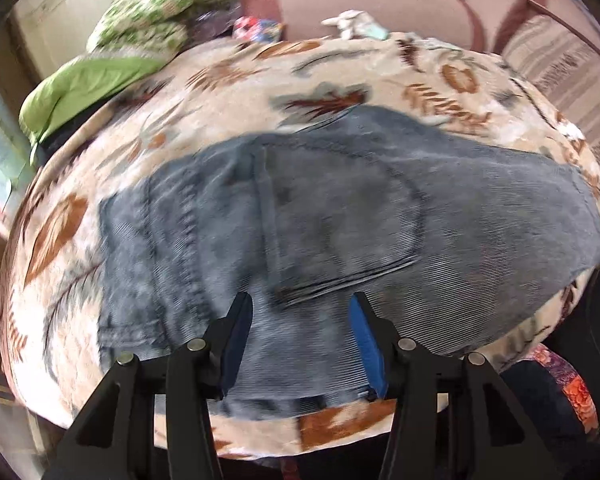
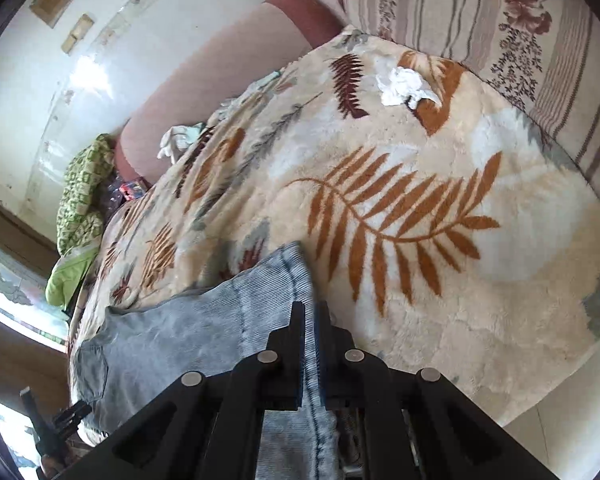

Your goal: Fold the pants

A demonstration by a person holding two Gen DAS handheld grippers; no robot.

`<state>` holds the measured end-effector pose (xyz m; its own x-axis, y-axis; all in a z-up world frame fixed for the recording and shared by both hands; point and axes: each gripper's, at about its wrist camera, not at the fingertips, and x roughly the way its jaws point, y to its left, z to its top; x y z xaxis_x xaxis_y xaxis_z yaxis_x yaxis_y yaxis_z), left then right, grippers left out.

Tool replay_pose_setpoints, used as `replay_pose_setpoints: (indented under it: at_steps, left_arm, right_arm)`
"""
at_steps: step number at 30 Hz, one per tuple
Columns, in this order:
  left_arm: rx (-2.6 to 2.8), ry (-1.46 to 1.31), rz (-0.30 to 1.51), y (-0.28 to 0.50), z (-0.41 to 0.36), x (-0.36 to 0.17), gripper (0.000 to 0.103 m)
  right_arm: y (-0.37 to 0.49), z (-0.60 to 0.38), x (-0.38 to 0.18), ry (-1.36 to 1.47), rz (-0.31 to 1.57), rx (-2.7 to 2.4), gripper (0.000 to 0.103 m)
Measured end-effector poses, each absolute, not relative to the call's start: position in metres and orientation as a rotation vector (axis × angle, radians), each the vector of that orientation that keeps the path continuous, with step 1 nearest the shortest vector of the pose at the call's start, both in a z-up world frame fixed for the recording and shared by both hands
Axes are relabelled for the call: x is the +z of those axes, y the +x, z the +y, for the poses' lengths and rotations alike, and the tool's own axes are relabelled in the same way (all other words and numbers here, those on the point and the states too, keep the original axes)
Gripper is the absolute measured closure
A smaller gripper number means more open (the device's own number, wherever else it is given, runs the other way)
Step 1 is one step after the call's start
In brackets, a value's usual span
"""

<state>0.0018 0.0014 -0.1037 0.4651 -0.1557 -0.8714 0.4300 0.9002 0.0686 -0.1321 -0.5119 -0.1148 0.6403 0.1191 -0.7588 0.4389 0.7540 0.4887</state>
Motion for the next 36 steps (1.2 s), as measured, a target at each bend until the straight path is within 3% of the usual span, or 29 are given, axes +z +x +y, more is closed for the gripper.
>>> replay_pose_setpoints:
  at_steps: [5,10,14,17,22,36]
  left_arm:
    - [-0.483,0.385,1.003,0.001,-0.060,-0.106,0.050]
    - [-0.481,0.415,1.098,0.013,-0.098,-0.131,0.044]
    - [-0.449,0.410,1.112,0.015,-0.103,-0.138,0.031]
    - [-0.432,0.383,1.138,0.019,-0.098,-0.146,0.014]
    - [-0.454,0.406,1.136,0.016,-0.100,-0.152,0.000]
    - [-0.400,0.405,1.131,0.012,-0.103,-0.154,0.000]
  right_arm:
    - [-0.117,-0.449,-0.107,0.658,0.910,-0.053,0.096]
    - [-0.097,-0.377,-0.122,0.471,1.021,-0.014,0.096]
    - [-0.089,-0.363,-0.135,0.389,1.049,-0.059,0.096]
    - [-0.090,-0.371,-0.136,0.422,1.051,-0.039,0.099]
    - [-0.100,-0.396,-0.137,0.547,1.025,-0.041,0.099]
    - [-0.102,-0.405,-0.143,0.581,1.027,-0.165,0.098]
